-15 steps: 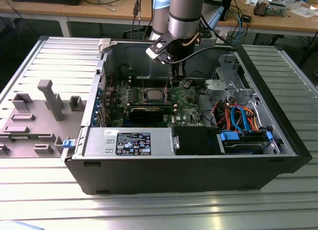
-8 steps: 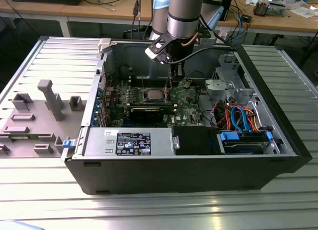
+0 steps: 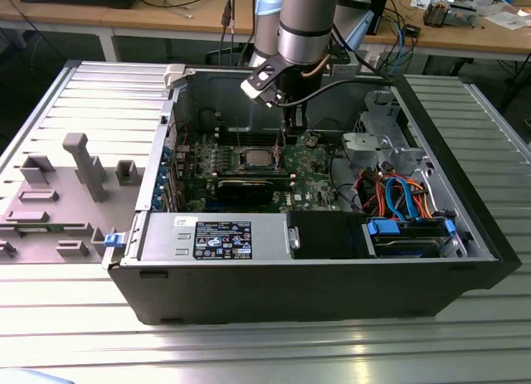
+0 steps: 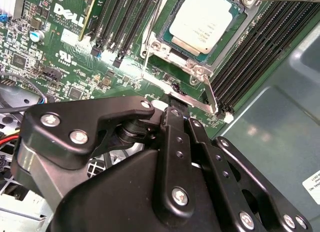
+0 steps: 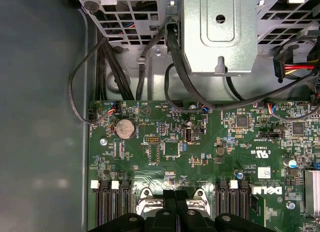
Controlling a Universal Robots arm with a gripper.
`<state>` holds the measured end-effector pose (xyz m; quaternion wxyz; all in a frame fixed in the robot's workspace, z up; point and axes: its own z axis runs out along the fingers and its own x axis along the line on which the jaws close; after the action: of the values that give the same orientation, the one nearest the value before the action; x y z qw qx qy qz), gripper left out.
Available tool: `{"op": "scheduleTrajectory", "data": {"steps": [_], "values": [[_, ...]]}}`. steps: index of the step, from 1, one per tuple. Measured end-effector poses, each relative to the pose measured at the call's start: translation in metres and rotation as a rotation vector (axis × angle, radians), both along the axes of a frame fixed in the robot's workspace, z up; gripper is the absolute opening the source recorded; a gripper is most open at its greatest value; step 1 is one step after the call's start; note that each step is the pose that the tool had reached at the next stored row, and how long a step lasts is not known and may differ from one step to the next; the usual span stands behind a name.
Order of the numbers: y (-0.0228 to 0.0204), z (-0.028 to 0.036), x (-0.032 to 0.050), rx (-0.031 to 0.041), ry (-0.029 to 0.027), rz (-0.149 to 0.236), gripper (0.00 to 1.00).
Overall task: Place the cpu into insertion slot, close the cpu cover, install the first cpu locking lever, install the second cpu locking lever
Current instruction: 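Close the cpu cover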
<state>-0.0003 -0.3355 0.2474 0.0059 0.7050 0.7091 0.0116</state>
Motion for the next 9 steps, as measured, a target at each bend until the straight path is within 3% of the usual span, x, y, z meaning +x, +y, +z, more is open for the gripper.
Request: {"op": "scheduleTrajectory", "data": {"steps": [9], "values": [[0.0,0.0,-0.002,0.0001,0.0,0.0,0.11]]}}
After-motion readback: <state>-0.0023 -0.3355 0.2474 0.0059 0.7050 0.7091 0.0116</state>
